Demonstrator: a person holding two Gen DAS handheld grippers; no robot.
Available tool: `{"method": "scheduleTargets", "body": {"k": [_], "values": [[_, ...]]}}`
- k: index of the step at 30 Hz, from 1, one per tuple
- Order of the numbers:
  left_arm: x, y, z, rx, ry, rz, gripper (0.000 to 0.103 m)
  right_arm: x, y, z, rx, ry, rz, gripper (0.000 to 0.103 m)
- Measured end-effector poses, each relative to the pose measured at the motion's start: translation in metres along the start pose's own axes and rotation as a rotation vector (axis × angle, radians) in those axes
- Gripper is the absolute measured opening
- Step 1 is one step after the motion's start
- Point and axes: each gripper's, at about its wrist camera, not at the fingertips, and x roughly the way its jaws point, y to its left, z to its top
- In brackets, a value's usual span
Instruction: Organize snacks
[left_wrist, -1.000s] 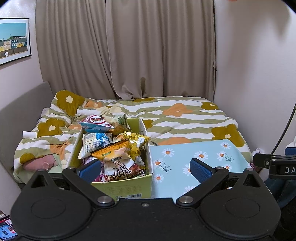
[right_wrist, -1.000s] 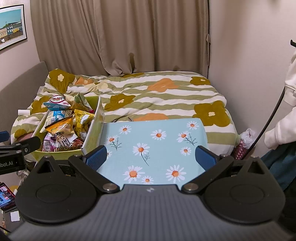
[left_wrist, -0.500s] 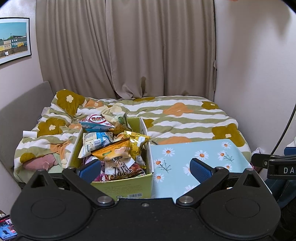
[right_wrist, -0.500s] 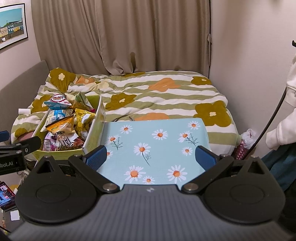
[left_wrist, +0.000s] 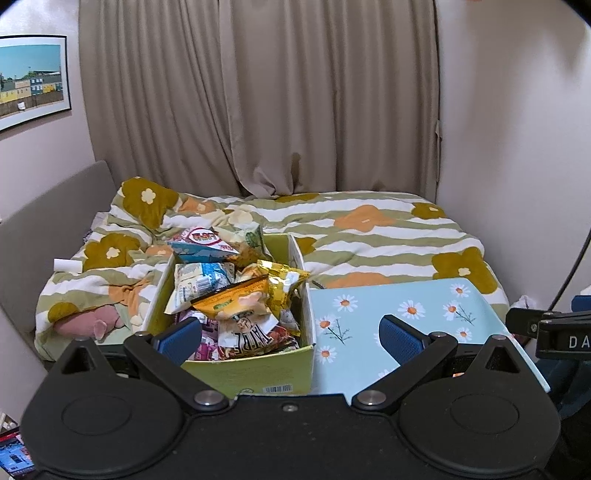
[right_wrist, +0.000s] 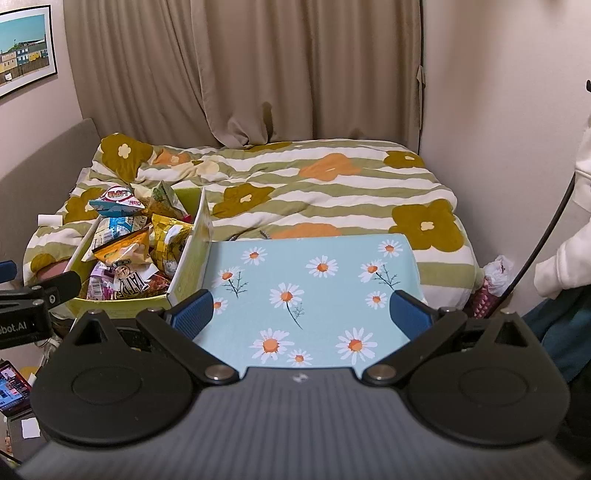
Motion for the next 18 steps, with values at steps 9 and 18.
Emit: {"method": "scheduleTargets", "body": {"k": [9, 18], "values": [[0.0010, -0.0022, 0.0006, 0.004, -0.004, 0.002, 0.103, -0.0003, 0.0027, -0.0016, -0.001, 0.001, 0.000, 0.103], [0.0000, -0.0008, -0.0004, 0.001, -0.014, 0.005, 0.103, 0.0000, 0.0053, -0.0028, -0.002, 0.003, 0.000, 0.103]]}}
